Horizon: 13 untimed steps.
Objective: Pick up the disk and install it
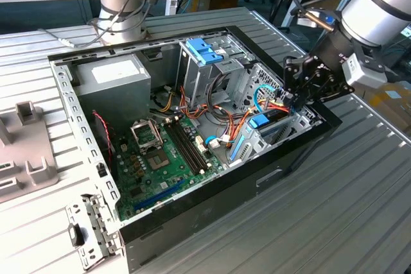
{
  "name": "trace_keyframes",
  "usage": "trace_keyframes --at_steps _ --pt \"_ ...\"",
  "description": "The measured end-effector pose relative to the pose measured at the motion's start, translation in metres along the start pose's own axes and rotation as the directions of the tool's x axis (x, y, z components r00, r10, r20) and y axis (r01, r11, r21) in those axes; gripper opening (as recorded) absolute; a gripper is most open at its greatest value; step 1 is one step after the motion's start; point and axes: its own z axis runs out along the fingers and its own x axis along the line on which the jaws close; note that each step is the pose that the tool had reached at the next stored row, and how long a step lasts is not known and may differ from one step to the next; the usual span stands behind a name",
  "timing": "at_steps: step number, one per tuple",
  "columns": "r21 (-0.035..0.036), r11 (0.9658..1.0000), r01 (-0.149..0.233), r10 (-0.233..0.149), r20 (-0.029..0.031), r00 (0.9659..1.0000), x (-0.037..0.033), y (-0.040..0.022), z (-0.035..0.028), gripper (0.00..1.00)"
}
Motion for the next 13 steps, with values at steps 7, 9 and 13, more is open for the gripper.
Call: trace_keyframes --at_steps 7,9,13 --pt "0.0034 0.9995 -0.031 0.031 -0.0026 0.9995 0.0030 0.0042 0.0040 0.30" --pt "0.0059 0.9984 -0.056 0.056 -0.0046 0.9984 0.0031 0.0043 0.0044 0.30" --pt "0.0062 0.9984 -0.056 0.057 -0.0045 0.9984 0.0031 0.0042 0.0045 0.30"
